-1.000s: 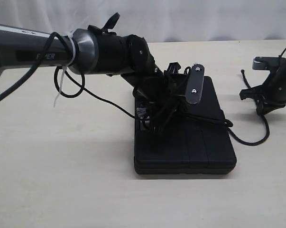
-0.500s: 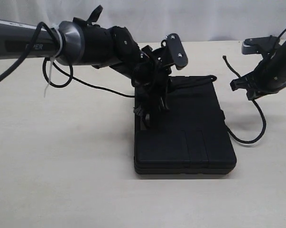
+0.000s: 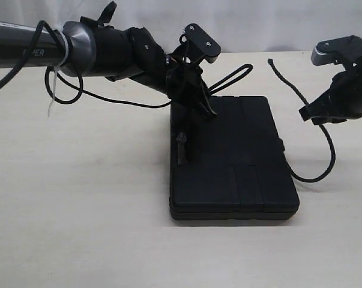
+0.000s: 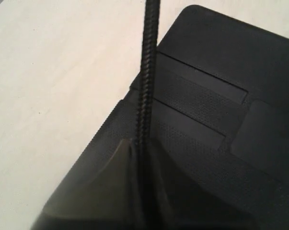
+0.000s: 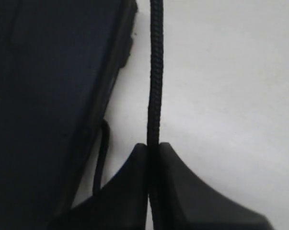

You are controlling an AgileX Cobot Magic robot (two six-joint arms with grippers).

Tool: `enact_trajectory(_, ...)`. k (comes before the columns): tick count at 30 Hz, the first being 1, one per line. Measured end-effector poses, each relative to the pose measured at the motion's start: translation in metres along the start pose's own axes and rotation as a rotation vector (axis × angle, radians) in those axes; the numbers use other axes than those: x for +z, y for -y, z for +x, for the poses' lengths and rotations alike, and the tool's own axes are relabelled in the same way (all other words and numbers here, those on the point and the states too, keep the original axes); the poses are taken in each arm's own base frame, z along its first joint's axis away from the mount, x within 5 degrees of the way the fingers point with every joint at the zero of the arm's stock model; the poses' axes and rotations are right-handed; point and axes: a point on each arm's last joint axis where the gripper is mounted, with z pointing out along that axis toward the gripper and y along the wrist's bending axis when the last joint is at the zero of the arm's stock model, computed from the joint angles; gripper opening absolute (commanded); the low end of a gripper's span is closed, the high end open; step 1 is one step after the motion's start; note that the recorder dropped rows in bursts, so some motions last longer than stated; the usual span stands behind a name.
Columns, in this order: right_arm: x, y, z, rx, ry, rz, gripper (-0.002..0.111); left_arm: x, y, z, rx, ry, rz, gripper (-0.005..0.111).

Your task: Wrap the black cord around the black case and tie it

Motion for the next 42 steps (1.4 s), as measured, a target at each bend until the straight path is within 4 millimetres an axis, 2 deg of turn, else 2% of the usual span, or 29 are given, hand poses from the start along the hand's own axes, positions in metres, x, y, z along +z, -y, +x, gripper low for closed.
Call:
enact_trajectory(3,-0.005,-0.006,0.004,-0.028,0.003,-0.036,0.004,0.0,-0.001,-0.001,-0.007,0.007,-0.01,0.0)
enact_trajectory(10,0.0,-0.013,0.019,-0.05,-0.077,-0.102,0.004,0.0,-0.005,-0.003,-0.015,0.034,-0.052,0.0)
enact_trajectory(18,0.003,-0.047,0.013,-0.208,-0.089,-0.173,0.004,0.01,-0.006,0.004,-0.019,0.031,-0.075,0.0)
enact_trajectory(21,0.004,-0.052,0.01,-0.23,-0.072,-0.168,0.004,0.011,-0.006,0.005,-0.008,0.028,-0.073,0.0)
enact_trajectory(42,0.005,-0.044,-0.001,-0.19,0.034,-0.06,0.004,0.011,-0.001,0.008,0.208,-0.011,-0.017,0.0)
